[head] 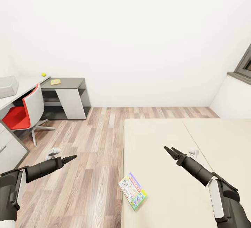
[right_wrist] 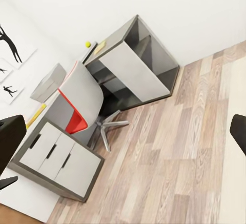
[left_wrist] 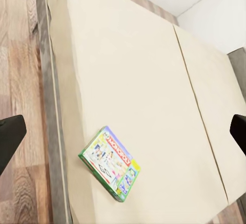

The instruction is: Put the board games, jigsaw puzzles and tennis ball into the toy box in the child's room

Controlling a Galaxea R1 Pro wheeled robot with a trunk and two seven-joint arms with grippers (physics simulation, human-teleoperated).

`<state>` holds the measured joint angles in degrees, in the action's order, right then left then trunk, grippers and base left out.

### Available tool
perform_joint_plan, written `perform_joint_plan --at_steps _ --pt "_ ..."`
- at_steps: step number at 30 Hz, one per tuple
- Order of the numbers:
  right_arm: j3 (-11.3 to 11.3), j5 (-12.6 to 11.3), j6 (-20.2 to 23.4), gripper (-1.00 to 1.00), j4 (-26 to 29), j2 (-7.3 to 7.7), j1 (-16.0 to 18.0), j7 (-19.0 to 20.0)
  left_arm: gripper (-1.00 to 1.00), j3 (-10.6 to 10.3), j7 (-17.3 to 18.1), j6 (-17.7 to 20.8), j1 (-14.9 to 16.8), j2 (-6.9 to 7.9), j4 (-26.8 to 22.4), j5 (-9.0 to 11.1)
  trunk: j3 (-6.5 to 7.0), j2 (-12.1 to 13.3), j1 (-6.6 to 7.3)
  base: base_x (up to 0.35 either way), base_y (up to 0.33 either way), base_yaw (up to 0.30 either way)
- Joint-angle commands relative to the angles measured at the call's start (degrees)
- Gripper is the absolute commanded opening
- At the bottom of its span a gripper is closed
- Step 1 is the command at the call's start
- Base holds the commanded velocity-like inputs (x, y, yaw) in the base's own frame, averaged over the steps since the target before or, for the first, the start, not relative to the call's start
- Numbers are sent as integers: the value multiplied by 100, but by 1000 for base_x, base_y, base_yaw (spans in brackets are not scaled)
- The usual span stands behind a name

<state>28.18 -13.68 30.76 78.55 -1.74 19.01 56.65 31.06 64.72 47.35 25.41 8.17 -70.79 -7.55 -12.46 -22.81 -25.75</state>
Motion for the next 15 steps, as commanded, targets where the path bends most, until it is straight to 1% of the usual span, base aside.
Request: perform_joint_plan --at_steps 1,15 --pt "14 -21 46 100 1 -4 6 16 100 13 59 40 8 -4 -5 -59 -2 -11 -4 0 0 0" --pt "13 -22 44 100 2 -8 6 16 100 8 59 39 8 -5 -5 -54 129 -11 -4 0 0 0"
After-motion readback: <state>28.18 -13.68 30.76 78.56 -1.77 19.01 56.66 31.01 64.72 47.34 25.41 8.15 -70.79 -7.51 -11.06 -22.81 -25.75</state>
